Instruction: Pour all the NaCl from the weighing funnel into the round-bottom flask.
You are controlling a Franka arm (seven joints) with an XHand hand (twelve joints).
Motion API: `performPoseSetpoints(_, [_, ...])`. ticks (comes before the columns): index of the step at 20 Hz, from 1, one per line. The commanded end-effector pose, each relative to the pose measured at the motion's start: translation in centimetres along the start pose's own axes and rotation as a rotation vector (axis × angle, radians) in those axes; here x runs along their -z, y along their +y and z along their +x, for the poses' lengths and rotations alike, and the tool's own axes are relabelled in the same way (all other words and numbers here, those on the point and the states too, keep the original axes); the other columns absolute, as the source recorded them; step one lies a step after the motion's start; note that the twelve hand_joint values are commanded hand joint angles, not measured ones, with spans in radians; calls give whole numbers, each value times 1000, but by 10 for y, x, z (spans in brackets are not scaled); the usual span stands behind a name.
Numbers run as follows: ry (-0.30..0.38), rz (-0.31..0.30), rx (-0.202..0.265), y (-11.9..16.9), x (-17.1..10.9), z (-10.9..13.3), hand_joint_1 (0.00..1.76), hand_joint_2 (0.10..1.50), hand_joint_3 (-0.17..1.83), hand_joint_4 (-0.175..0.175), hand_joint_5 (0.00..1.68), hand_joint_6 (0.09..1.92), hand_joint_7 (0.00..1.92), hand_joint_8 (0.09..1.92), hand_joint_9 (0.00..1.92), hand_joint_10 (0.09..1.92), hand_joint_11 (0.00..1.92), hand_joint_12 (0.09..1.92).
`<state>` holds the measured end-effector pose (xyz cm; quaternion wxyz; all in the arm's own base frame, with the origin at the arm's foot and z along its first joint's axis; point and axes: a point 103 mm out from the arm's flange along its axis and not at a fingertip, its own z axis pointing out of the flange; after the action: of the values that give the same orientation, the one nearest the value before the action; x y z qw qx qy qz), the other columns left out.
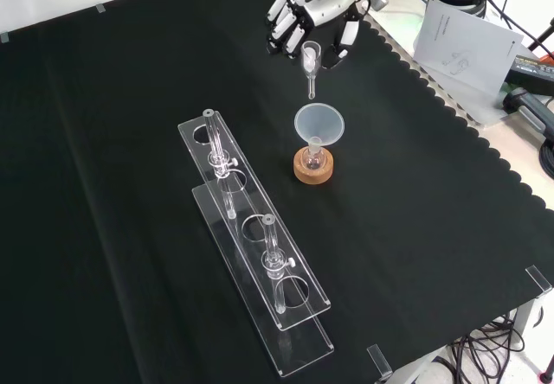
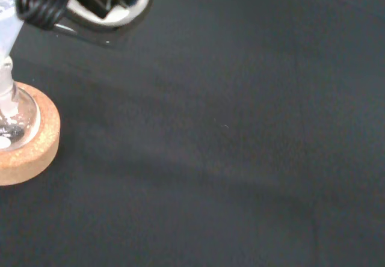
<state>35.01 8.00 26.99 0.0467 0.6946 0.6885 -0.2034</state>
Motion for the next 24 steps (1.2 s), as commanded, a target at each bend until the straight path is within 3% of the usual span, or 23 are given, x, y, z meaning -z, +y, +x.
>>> performPoseSetpoints(1, [-21,4,1,-2,2,4,1092,727,590,175,1178,814,602,652,960,384,746,1119])
performPoseSetpoints(24, [-137,22,9,-5,13,14,1091,728,590,175,1174,821,601,648,960,376,744,1125])
